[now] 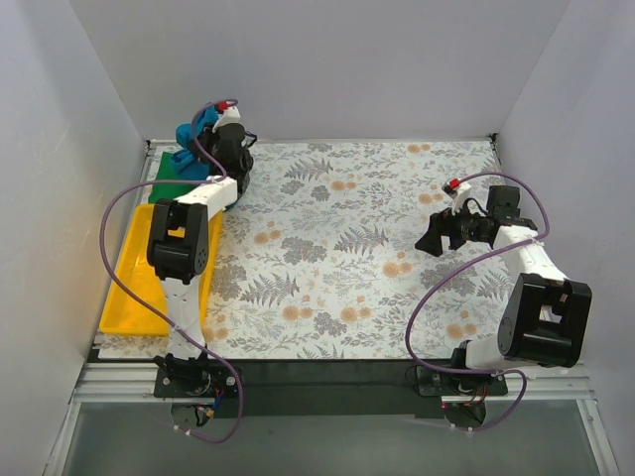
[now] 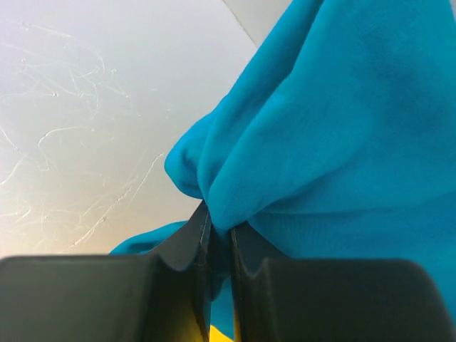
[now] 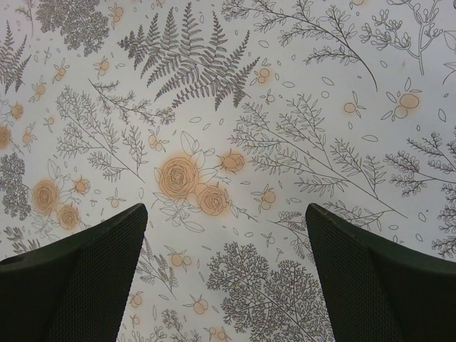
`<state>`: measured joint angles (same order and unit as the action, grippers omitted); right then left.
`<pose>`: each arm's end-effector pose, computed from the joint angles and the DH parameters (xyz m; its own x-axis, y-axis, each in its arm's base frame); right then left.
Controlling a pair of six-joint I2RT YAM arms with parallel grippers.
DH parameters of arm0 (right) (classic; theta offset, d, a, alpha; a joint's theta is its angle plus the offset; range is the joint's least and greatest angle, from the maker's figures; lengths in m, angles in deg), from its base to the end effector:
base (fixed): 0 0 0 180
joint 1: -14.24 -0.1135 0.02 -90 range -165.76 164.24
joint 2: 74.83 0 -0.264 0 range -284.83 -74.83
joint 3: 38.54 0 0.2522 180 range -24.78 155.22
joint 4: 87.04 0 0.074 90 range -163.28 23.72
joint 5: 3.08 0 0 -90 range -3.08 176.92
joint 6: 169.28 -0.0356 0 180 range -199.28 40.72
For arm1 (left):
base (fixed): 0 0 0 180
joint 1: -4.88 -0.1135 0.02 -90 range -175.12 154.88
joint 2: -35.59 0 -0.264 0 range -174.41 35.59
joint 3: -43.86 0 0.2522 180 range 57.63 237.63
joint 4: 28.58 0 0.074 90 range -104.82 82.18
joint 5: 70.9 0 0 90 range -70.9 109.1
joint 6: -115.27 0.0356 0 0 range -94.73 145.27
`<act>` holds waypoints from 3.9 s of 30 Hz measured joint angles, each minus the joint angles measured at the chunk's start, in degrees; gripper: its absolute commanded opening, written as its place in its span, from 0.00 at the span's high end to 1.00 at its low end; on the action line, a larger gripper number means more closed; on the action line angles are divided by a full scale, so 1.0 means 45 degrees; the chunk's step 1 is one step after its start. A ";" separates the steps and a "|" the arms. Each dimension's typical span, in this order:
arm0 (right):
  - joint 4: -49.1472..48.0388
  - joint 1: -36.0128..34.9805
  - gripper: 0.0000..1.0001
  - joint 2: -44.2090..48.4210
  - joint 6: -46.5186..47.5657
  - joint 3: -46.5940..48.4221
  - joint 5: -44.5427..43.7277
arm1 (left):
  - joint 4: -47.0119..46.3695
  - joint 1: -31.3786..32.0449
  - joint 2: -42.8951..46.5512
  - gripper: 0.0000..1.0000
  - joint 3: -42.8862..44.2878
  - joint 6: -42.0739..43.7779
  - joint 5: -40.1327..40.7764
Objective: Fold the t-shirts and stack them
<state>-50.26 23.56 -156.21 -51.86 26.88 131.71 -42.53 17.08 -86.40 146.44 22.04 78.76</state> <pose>0.2833 -0.0211 0.2262 -0.5563 -0.2399 -0.7956 -0.6333 0.7423 0.2189 0.4847 -0.0734 0.2448 -0.0516 -0.0180 -0.9985 -0.7371 0.6753 0.0259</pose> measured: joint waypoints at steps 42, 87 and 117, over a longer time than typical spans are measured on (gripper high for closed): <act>0.0214 0.0403 0.02 -0.0544 0.0117 0.0005 0.0389 | 0.3677 -0.2084 -0.2079 1.00 0.1889 -0.3910 -0.0714; 0.0763 0.0267 0.02 0.4585 0.1812 -0.0685 -0.1331 | 1.2643 -0.3356 1.5067 0.14 -0.7558 -1.2730 -1.7223; -0.0510 0.0233 0.02 0.9209 -0.5731 -0.2098 -1.0695 | 1.3109 -0.3356 1.8161 0.14 -0.9073 -1.2813 -1.6776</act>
<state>-52.55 24.61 -114.77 -77.65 17.44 83.59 16.46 1.98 -4.68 105.61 -35.61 3.26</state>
